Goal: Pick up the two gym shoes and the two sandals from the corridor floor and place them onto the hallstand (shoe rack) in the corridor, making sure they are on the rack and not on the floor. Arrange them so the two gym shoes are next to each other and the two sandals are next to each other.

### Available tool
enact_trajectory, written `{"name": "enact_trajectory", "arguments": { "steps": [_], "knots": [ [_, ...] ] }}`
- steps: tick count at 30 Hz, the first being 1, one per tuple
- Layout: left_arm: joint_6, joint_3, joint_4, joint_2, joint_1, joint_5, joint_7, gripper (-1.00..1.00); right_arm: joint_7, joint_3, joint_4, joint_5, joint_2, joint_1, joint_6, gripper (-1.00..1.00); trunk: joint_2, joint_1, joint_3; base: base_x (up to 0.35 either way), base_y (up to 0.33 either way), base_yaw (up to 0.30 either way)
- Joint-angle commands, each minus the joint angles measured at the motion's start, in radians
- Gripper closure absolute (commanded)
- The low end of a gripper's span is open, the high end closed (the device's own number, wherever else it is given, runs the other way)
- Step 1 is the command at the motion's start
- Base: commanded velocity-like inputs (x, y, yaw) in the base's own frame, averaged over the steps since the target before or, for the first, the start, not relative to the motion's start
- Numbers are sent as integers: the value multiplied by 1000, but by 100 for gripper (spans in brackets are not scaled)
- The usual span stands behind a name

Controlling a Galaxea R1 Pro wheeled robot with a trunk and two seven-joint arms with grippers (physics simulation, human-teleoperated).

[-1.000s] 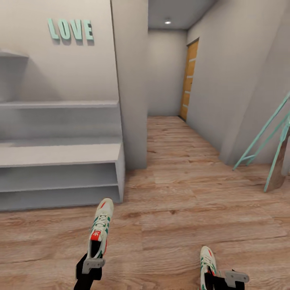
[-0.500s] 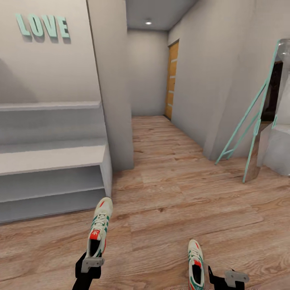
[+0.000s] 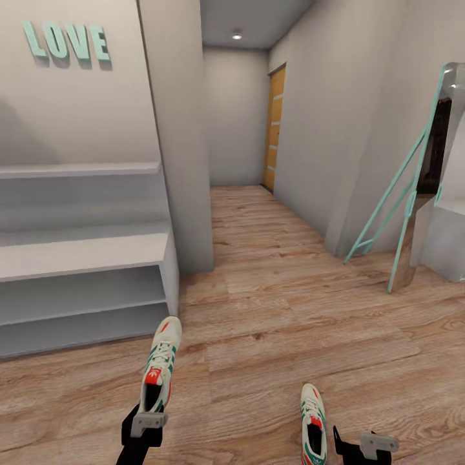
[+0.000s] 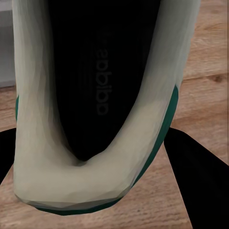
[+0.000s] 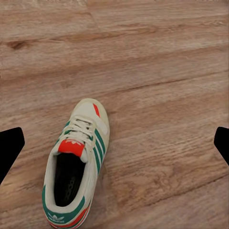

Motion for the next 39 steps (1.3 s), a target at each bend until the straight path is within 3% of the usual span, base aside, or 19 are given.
{"name": "enact_trajectory", "arguments": {
  "steps": [1, 7, 8, 9, 14, 15, 20, 27, 35, 39],
  "knots": [
    [-2, 8, 0, -1, -1, -6, -6, 100, -1, -6, 0, 10, 0, -1, -3, -100, 0, 0, -1, 0, 0, 0],
    [10, 8, -1, -2, -35, -6, -9, 100, -2, -8, -1, 9, 0, -1, -3, -100, 0, 0, -1, 0, 0, 0],
    [23, 9, 1, -3, -85, -5, -8, 100, -1, -7, 0, 8, 1, -1, -3, -100, 0, 0, -1, 0, 0, 0],
    [32, 10, 1, -4, -101, -5, -8, 100, -1, -7, 0, 8, 1, -1, -3, -100, 0, 0, -1, 0, 0, 0],
    [179, 13, 0, -11, -213, -5, -9, 100, -1, -7, 0, 8, 1, -1, -3, -100, 0, 0, -1, 0, 0, 0],
    [266, 7, -1, -48, -284, -9, -14, 100, -1, -8, 1, 8, 1, -1, -2, -100, 0, 0, -1, 0, 0, 0],
    [271, -3, 0, -67, -285, -13, -16, 100, 1, -8, 2, 8, 1, -1, -1, -100, 0, 0, -1, 0, 0, 0],
    [272, -88, 0, -68, -284, -11, -15, 100, 1, -7, -1, 8, 1, -1, -1, -100, 0, 0, -1, 79, 0, 0],
    [273, -106, 0, -69, -283, -13, -15, 100, 1, -5, -2, 8, 3, -1, 4, -100, 0, 0, -1, 39, 0, 0],
    [274, -108, -1, -69, -283, -12, -15, 100, -1, -3, -6, 10, 12, -16, 71, -100, 0, 0, -1, 5, 0, 0]
  ]
}}
